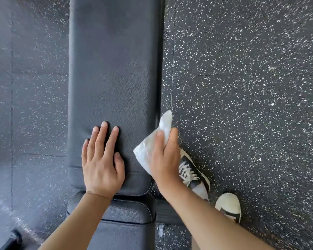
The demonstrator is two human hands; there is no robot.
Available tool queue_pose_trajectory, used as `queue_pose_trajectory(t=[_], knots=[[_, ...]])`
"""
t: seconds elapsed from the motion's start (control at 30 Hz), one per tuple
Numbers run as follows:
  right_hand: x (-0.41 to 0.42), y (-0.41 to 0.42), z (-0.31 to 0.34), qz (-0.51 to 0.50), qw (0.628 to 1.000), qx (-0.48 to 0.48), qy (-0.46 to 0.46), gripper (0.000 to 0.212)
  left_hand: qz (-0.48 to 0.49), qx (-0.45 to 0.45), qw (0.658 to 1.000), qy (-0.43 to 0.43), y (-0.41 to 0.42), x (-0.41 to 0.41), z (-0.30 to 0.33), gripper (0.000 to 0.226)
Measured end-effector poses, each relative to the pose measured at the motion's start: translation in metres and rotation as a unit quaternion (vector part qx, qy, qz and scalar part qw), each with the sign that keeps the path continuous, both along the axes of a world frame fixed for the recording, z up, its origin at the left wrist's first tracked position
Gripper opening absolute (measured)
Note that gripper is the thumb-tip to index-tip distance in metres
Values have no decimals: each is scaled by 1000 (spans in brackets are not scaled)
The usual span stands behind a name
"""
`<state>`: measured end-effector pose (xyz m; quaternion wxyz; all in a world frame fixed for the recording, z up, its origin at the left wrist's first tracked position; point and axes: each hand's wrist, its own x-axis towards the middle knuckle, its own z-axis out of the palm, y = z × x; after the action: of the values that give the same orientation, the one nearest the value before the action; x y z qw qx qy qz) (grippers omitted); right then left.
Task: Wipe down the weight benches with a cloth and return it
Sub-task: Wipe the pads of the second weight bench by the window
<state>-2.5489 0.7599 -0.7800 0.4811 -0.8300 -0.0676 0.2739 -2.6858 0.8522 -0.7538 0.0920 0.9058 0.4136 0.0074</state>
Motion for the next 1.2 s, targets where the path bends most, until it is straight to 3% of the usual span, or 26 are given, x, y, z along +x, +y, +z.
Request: queue_pose_trajectory(t=[0.13, 0.23, 0.37, 0.47, 0.67, 0.8, 0.87, 0.93, 1.0, 1.03, 1.13, 1.2], knots=[[-45, -52, 14, 49, 998, -34, 18, 34, -3, 0, 1000, -8, -2, -3, -1, 70], [-25, -42, 23, 79, 997, -13, 15, 22, -3, -1, 1000, -13, 0, -3, 3, 69], [38, 23, 25, 134, 987, -6, -91, 16, -9, -4, 1000, -19, 0, -3, 5, 68], [85, 72, 23, 210, 951, -28, -224, 25, -12, -2, 1000, -24, 0, -5, 4, 67], [108, 114, 33, 354, 822, -115, -431, 28, -9, -12, 999, -31, -1, -9, -2, 68], [91, 127, 37, 475, 735, -55, -480, 24, -7, -20, 999, -31, 0, -9, -2, 67], [83, 138, 40, 557, 669, 18, -491, 23, -10, -28, 999, -31, 1, -8, -1, 65], [92, 161, 45, 639, 578, 92, -500, 21, -8, -36, 999, -30, 1, -9, 0, 66], [114, 198, 50, 677, 504, 114, -525, 16, -8, -41, 999, -30, 1, -8, 0, 70], [126, 221, 51, 666, 512, 101, -533, 15, -7, -42, 999, -32, 2, -8, 0, 71], [137, 278, 55, 546, 669, -51, -501, 24, -6, -45, 998, -35, 3, -9, -3, 71], [117, 288, 52, 489, 719, -105, -482, 25, -5, -47, 998, -36, 2, -9, -3, 70]])
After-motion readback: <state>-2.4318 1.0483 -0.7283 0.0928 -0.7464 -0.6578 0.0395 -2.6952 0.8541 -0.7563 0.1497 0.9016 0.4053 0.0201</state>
